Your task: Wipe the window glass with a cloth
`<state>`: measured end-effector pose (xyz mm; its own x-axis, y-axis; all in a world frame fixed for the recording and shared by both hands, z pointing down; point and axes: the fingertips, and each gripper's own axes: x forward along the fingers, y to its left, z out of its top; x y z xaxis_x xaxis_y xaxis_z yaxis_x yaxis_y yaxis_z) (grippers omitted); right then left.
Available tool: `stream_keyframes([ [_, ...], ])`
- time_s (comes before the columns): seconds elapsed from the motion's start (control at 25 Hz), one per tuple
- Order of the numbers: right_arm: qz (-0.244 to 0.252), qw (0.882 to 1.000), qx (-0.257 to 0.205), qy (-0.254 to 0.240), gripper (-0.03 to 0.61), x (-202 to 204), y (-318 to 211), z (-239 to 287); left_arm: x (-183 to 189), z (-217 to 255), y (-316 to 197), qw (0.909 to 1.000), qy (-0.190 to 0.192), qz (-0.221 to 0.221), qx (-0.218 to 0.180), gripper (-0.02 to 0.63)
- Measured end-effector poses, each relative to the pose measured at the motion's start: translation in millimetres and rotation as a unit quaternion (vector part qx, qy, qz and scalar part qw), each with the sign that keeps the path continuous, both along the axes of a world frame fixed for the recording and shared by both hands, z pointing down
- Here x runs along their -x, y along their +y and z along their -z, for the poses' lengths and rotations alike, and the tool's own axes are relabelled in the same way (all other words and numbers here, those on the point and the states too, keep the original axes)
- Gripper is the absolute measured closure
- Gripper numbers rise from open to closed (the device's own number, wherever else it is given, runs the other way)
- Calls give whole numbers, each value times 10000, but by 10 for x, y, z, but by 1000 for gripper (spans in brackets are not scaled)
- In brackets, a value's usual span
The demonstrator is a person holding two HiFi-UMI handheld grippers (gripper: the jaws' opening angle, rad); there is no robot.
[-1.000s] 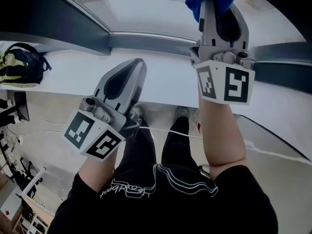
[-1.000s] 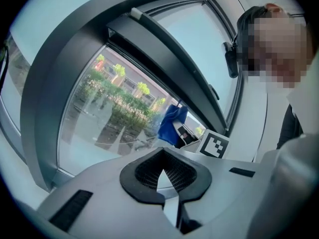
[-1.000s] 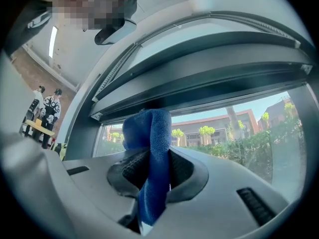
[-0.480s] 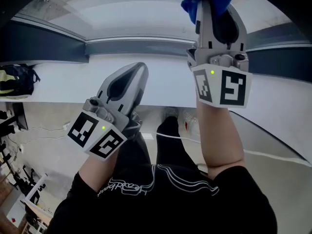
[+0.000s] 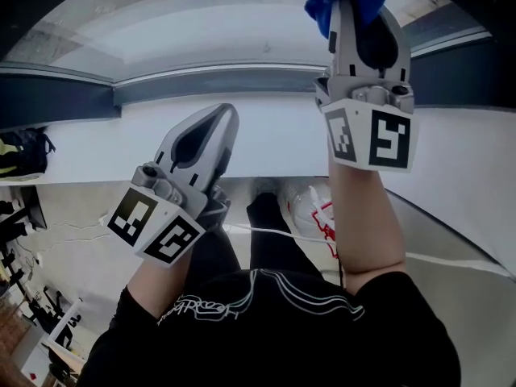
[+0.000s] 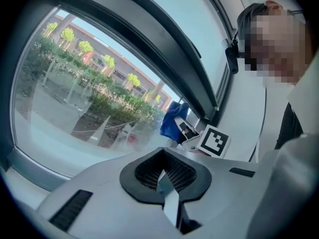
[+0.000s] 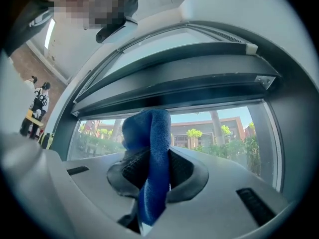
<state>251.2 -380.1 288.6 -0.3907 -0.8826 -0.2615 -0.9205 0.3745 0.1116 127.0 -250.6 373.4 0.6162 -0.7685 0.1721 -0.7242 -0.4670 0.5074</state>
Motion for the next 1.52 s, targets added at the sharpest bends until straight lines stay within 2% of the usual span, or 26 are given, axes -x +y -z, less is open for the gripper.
stream_keyframes([
  [0.32,-451,9988,-108,160,515,-684,8,13,-423,21,7,9997,-35,-221,-72,607],
  [0.48,-825,9962,-178,216,515,-1071,-12,64,-565,56,43,9992,-240,-304,-122,607],
  [0.76,-1777,9838,-233,15,515,-1820,-98,80,-708,12,77,9976,-424,-549,19,607],
  [0.96,-2050,9786,-158,-113,515,-2086,-207,61,-749,7,69,9967,-565,-585,49,607],
  [1.12,-2046,9787,-169,-70,515,-2097,-199,45,-811,-34,35,9969,-516,-589,47,607],
  [1.28,-1920,9811,-221,75,515,-1869,-109,-2,-712,-67,-67,9980,-352,-533,-4,607],
  [1.4,-1701,9849,-226,231,515,-1512,-38,-93,-452,-121,-106,9990,-257,-369,-35,607],
  [1.52,-1290,9909,-242,307,515,-992,71,-168,-5,-169,-93,9993,-329,-156,-91,607],
])
